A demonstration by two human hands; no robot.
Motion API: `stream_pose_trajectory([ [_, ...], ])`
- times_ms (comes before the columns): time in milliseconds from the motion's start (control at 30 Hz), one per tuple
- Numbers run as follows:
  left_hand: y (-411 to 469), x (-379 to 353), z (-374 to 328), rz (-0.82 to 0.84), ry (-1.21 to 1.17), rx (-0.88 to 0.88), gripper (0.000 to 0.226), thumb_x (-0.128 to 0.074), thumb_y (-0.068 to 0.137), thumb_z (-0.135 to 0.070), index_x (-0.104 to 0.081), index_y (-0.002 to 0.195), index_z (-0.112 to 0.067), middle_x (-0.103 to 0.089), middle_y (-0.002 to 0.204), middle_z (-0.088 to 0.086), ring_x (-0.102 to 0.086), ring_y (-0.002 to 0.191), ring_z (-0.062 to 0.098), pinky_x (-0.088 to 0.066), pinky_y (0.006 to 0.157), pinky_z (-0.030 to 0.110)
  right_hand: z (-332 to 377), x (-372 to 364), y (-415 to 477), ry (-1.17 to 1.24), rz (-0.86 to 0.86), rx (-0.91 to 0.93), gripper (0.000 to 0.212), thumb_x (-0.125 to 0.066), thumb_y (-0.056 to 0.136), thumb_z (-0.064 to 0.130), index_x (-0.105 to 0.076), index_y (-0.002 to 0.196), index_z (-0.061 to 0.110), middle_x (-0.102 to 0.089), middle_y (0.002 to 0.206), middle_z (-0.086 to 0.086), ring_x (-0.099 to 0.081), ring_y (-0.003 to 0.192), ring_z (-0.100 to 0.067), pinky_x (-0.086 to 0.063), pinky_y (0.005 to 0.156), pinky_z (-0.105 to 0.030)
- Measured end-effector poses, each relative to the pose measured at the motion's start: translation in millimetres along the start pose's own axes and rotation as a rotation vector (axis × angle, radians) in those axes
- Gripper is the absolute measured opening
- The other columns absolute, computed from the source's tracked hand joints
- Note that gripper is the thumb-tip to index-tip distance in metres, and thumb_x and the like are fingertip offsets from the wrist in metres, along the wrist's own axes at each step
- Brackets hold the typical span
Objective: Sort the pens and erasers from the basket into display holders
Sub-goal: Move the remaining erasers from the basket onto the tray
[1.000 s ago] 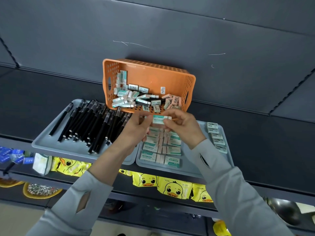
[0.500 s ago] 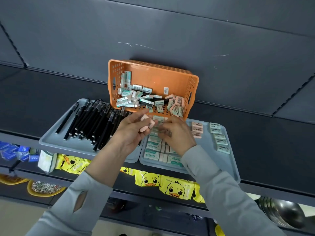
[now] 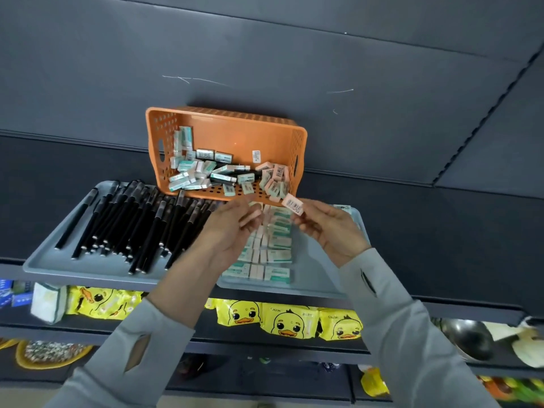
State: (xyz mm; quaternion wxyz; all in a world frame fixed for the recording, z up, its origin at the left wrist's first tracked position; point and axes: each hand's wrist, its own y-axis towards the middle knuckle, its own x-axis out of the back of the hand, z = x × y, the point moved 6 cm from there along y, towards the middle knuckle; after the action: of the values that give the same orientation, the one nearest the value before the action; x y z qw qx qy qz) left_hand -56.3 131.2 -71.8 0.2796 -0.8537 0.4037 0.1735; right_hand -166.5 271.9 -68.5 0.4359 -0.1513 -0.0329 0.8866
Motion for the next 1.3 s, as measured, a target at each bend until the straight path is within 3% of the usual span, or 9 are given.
stream_pose_trajectory([
  [200, 4.6, -13.2, 3.1, 0.088, 0.029, 0.0, 0.033, -0.035, 0.097, 0.012, -0.057, 0.12, 0.003, -0.052, 0.133, 0.018, -0.058, 0.115, 0.022, -0.051, 0.094, 0.023, 6.2, 31.4, -11.4, 0.005, -0.019, -0.001, 0.02, -0.056, 0.095, 0.006, -0.07, 0.109, 0.004, -0.072, 0.086, -0.01, -0.067, 0.071, -0.009, -0.055, 0.066, -0.016],
  [433, 3.9, -19.0, 8.8, 0.108, 0.124, -0.078, 0.029, -0.044, 0.099, 0.002, -0.056, 0.125, 0.0, -0.057, 0.13, 0.015, -0.063, 0.108, 0.021, -0.055, 0.083, 0.02, 14.6, 52.6, -15.1, -0.393, -0.075, 0.193, 0.026, -0.065, 0.08, -0.015, -0.074, 0.095, 0.003, -0.074, 0.093, -0.007, -0.07, 0.083, -0.009, -0.052, 0.074, -0.016],
  [567, 3.4, -16.0, 10.3, 0.101, 0.163, -0.102, 0.033, -0.046, 0.098, 0.002, -0.053, 0.131, 0.001, -0.057, 0.129, 0.015, -0.066, 0.103, 0.019, -0.054, 0.087, 0.02, 7.4, 58.8, -14.1, -0.421, -0.084, 0.175, 0.031, -0.062, 0.079, -0.018, -0.075, 0.091, 0.007, -0.075, 0.096, -0.009, -0.071, 0.085, -0.011, -0.052, 0.074, -0.016],
  [800, -0.1, -13.2, 10.6, 0.095, 0.137, -0.088, 0.026, -0.048, 0.097, -0.001, -0.059, 0.121, 0.003, -0.061, 0.124, 0.016, -0.068, 0.104, 0.022, -0.055, 0.088, 0.025, -2.0, 55.0, -9.9, -0.572, -0.057, 0.175, 0.023, -0.069, 0.08, -0.008, -0.075, 0.089, 0.013, -0.074, 0.098, -0.005, -0.071, 0.092, -0.017, -0.054, 0.088, -0.025],
  [933, -2.2, -11.2, 11.1, 0.092, 0.149, -0.078, 0.018, -0.052, 0.096, -0.003, -0.066, 0.108, -0.002, -0.067, 0.113, 0.015, -0.07, 0.094, 0.017, -0.056, 0.079, 0.02, -1.1, 50.5, -7.8, -0.7, -0.086, 0.228, 0.02, -0.074, 0.08, 0.001, -0.074, 0.08, 0.021, -0.075, 0.091, 0.005, -0.07, 0.085, -0.013, -0.053, 0.081, -0.023],
  [1033, -1.7, -10.0, 10.0, 0.093, 0.191, -0.103, 0.017, -0.053, 0.095, -0.002, -0.067, 0.106, -0.005, -0.066, 0.11, 0.015, -0.068, 0.087, 0.015, -0.055, 0.074, 0.016, 7.5, 45.3, -6.4, -0.905, -0.082, 0.275, 0.026, -0.067, 0.085, 0.002, -0.072, 0.08, 0.027, -0.072, 0.09, 0.008, -0.066, 0.081, -0.006, -0.05, 0.073, -0.013],
  [1100, -0.2, -8.9, 9.9, 0.089, 0.221, -0.115, 0.017, -0.056, 0.093, -0.002, -0.067, 0.105, -0.007, -0.066, 0.106, 0.015, -0.066, 0.086, 0.015, -0.054, 0.073, 0.016, 10.4, 37.9, -3.0, -1.045, -0.023, 0.288, 0.031, -0.062, 0.089, 0.005, -0.071, 0.083, 0.034, -0.07, 0.097, 0.009, -0.062, 0.087, -0.009, -0.05, 0.077, -0.017],
  [1200, 1.5, -8.6, 10.7, 0.104, 0.28, -0.138, 0.023, -0.058, 0.09, 0.003, -0.065, 0.108, -0.01, -0.068, 0.099, 0.011, -0.065, 0.091, 0.016, -0.054, 0.078, 0.017, 7.5, 24.8, -1.1, -1.154, 0.053, 0.341, 0.02, -0.063, 0.09, 0.011, -0.071, 0.097, 0.028, -0.069, 0.1, 0.006, -0.062, 0.089, -0.012, -0.052, 0.084, -0.027],
  [1300, -0.1, -8.1, 9.5, 0.11, 0.332, -0.166, 0.03, -0.061, 0.087, 0.007, -0.065, 0.112, -0.009, -0.071, 0.102, 0.011, -0.067, 0.096, 0.016, -0.055, 0.083, 0.02, 2.5, 17.2, -6.3, -1.231, 0.064, 0.48, 0.014, -0.074, 0.081, 0.011, -0.074, 0.094, 0.018, -0.065, 0.094, 0.007, -0.064, 0.083, -0.012, -0.054, 0.082, -0.03],
])
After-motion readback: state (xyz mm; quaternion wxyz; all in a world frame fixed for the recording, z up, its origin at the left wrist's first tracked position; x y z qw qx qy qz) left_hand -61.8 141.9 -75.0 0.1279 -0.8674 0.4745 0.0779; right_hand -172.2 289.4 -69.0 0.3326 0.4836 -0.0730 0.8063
